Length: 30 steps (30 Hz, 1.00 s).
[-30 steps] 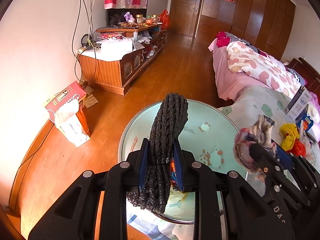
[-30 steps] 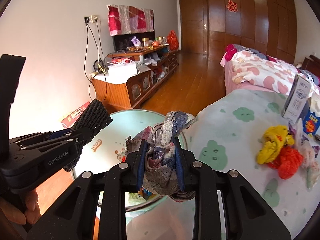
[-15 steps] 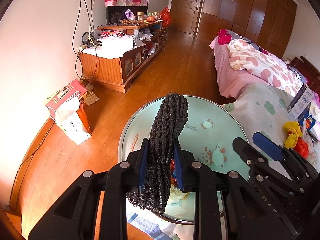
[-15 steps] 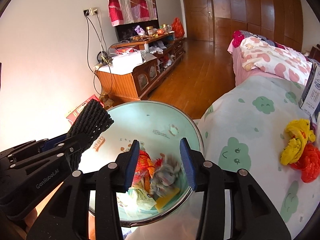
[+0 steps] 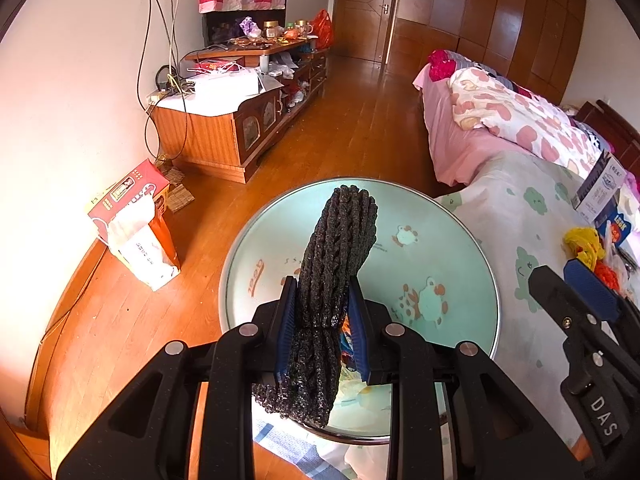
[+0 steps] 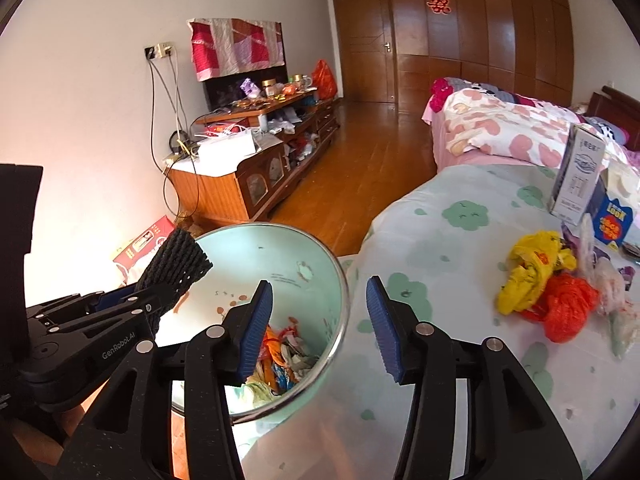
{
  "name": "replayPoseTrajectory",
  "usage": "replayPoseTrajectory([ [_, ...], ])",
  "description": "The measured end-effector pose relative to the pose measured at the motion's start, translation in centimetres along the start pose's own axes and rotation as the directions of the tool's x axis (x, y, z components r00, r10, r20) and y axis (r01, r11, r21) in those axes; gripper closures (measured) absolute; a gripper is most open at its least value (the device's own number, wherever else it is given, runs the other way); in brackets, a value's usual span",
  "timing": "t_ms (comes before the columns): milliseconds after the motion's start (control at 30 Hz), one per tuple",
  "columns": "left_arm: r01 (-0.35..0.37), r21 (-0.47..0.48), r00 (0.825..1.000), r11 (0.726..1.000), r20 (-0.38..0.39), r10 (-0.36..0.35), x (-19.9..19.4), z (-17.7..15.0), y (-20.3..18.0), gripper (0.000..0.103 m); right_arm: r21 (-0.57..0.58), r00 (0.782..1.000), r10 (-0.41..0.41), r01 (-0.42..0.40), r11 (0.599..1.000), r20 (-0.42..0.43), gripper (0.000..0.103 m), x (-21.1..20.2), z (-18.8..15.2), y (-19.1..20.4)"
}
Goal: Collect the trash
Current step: 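Open the left gripper to drop the black bundle into the bin, then move both tools back to the table while the right gripper grasps the clear plastic bag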
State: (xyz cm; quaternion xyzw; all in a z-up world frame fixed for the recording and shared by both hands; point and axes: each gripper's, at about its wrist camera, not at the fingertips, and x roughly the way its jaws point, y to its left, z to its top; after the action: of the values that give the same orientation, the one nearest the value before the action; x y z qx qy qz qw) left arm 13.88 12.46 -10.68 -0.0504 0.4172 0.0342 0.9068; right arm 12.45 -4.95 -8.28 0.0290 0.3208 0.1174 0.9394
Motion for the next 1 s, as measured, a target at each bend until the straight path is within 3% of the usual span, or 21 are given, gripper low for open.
replayPoseTrajectory([
  [100,0.001,0.009,1.0,1.0,-0.001,-0.001,-0.1,-0.1,-0.3,0.076,0.01,1.0,-0.01,0.01,1.0,-0.003,0.05,-0.3,0.1,-0.9],
  [167,-0.002,0.012,1.0,1.0,0.002,0.002,-0.2,0.0,-0.4,0.07,0.019,1.0,-0.019,0.019,1.0,0.0,0.048,-0.6,0.0,-1.3],
  [633,-0.054,-0.006,0.997,0.999,0.059,0.054,-2.2,0.2,-0.7,0.014,0.08,0.995,-0.089,0.085,0.993,0.046,0.027,-2.5,-0.3,-3.5],
  [800,-0.06,0.001,0.994,0.998,0.093,0.06,-3.3,0.1,-1.4,0.007,0.097,0.992,-0.117,0.111,0.989,0.056,0.024,-3.4,-0.5,-4.5],
  [1000,-0.055,0.021,0.992,0.998,0.118,0.052,-4.1,-0.2,-2.7,0.006,0.132,0.987,-0.149,0.14,0.981,0.059,0.018,-4.4,-1.0,-6.4],
])
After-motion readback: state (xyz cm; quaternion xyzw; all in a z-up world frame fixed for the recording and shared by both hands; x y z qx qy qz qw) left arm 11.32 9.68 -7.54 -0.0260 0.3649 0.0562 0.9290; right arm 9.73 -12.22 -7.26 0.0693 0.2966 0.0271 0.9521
